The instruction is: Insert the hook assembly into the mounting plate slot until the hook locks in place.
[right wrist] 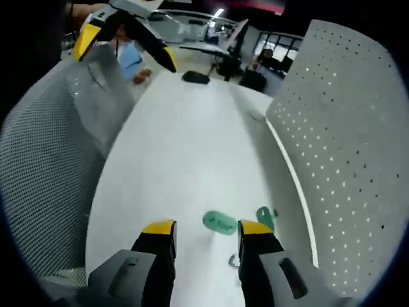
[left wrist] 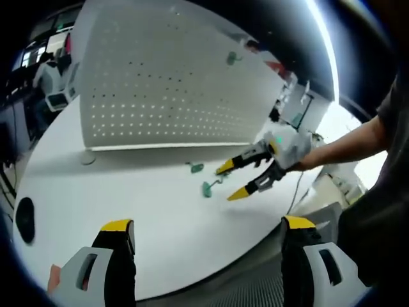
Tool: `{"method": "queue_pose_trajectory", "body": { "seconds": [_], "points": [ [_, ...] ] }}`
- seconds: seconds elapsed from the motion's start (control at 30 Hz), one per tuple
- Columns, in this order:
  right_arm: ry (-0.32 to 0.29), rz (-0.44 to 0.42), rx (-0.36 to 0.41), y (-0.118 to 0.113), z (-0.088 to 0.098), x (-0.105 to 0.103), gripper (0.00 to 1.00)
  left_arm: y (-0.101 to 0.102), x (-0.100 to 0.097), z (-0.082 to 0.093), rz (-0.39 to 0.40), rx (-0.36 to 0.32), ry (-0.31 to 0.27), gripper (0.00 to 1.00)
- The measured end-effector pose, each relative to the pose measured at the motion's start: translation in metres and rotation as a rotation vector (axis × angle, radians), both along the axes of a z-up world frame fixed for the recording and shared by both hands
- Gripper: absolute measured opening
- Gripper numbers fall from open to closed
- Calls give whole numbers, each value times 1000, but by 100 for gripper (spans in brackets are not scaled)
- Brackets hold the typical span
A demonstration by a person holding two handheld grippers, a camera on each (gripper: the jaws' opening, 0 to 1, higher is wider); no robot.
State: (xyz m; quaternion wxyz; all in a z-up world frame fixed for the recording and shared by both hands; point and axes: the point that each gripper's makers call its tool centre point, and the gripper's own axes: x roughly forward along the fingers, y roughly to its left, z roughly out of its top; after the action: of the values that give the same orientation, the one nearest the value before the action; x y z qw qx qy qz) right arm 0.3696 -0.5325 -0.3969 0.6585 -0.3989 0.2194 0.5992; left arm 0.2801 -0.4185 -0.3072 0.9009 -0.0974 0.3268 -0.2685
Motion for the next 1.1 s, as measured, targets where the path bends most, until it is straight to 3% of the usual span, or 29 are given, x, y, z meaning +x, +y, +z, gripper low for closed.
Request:
{"method": "queue_pose_trajectory", "body": {
  "seconds": [0.6,0.77,1.1],
  "points": [
    [1,168,-146,3,-22,8,17,7,1,-3,30,-13,9,96],
    [-33,223,-178,5,-22,10,9,7,2,-4,33,-17,11,96],
    [-67,293,-229,4,-26,11,5,10,4,-1,39,-19,3,95]
  ]
}}
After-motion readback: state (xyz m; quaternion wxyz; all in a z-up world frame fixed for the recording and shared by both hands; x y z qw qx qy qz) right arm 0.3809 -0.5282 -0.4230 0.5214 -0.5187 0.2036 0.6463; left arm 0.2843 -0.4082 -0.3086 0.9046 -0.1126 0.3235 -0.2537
